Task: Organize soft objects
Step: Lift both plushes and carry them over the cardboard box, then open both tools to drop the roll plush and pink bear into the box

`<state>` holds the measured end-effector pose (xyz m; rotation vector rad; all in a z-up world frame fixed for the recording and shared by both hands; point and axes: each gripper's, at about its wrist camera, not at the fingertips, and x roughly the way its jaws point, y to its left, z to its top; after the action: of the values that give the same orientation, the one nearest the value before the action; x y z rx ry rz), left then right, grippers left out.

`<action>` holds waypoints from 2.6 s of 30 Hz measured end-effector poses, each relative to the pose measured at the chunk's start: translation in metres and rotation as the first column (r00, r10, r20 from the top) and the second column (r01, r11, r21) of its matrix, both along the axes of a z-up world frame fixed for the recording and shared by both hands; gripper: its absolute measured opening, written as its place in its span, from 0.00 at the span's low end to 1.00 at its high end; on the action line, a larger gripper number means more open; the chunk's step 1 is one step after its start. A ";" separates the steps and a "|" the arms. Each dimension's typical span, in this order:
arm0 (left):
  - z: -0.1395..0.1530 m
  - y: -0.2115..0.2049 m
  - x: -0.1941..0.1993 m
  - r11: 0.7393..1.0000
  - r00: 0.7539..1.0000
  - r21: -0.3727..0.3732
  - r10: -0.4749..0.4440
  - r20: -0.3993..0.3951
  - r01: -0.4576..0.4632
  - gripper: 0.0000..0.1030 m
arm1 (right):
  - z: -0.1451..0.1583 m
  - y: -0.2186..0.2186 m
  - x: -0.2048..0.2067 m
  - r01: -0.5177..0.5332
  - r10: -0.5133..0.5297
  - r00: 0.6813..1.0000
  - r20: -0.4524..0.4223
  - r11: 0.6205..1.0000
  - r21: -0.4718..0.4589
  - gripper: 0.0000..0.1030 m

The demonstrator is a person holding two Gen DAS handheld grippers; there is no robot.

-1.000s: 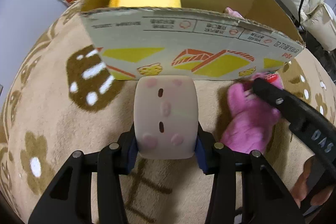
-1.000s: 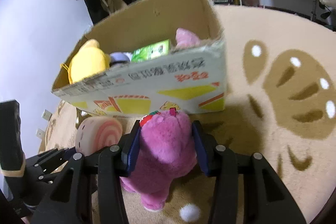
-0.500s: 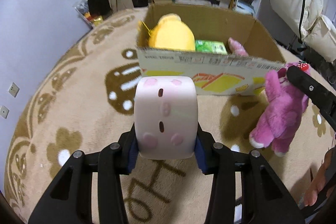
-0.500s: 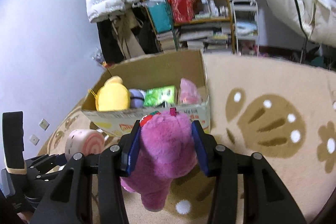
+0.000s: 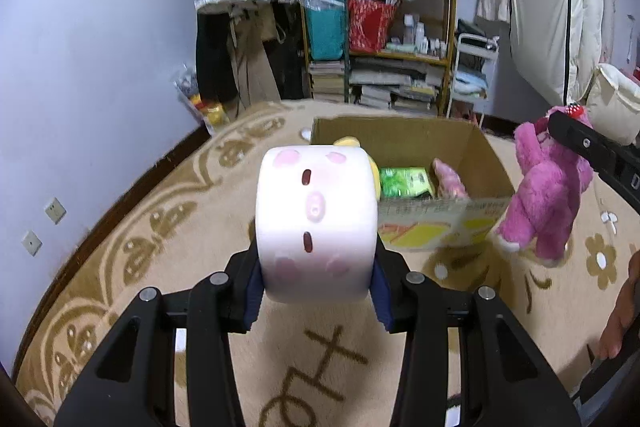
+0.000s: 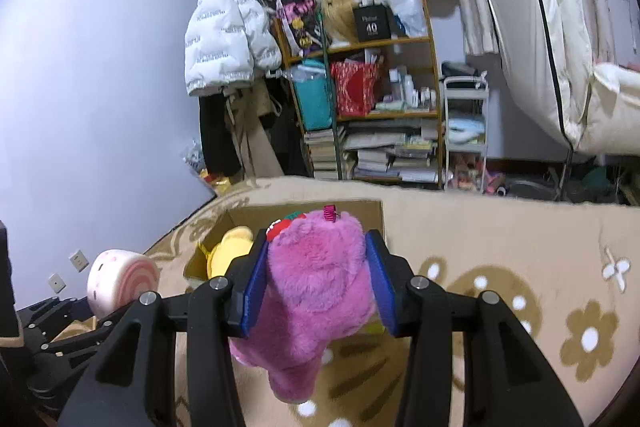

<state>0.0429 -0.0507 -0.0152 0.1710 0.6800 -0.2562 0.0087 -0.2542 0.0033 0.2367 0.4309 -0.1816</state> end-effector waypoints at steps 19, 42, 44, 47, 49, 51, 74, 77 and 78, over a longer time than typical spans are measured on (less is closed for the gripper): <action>0.049 -0.029 0.056 0.999 0.994 -0.035 -0.019 0.112 0.024 0.42 | 0.009 -0.014 0.044 0.001 0.001 1.000 0.020 0.997 -0.075 0.48; 0.000 -0.071 0.103 0.991 0.991 -0.025 -0.131 0.025 0.132 0.43 | -0.030 -0.034 0.111 -0.041 0.040 0.998 -0.047 0.999 -0.024 0.48; -0.005 -0.077 0.104 0.990 0.990 -0.020 -0.138 0.019 0.138 0.43 | -0.038 -0.036 0.111 -0.041 0.040 0.998 -0.056 0.999 -0.007 0.49; -0.012 -0.085 0.108 0.988 0.988 -0.020 -0.156 -0.002 0.155 0.43 | -0.051 -0.041 0.113 -0.036 0.038 0.996 -0.078 0.999 0.022 0.49; -0.016 -0.090 0.109 0.986 0.986 -0.015 -0.166 -0.015 0.165 0.43 | -0.054 -0.045 0.114 -0.032 0.036 0.996 -0.081 0.998 0.045 0.49; -0.023 -0.095 0.110 0.985 0.984 -0.008 -0.174 -0.033 0.174 0.44 | -0.056 -0.050 0.112 -0.029 0.034 0.996 -0.078 0.997 0.068 0.49; -0.022 -0.075 0.092 0.994 0.995 0.052 -0.091 -0.043 0.093 0.89 | -0.036 -0.042 0.092 -0.060 0.067 0.996 -0.051 0.991 0.119 0.80; -0.013 -0.063 0.081 0.997 0.997 0.047 -0.063 -0.034 0.065 0.93 | -0.023 -0.036 0.078 -0.025 0.028 0.999 -0.030 0.997 0.079 1.00; -0.010 -0.059 0.078 0.997 0.998 0.041 -0.058 -0.033 0.059 0.93 | -0.018 -0.035 0.074 -0.021 0.023 0.999 -0.023 0.997 0.070 1.00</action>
<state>0.1205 -0.1095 -0.0256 0.2271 0.7129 -0.3016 0.0825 -0.2888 -0.0150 0.2981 0.4641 -0.1485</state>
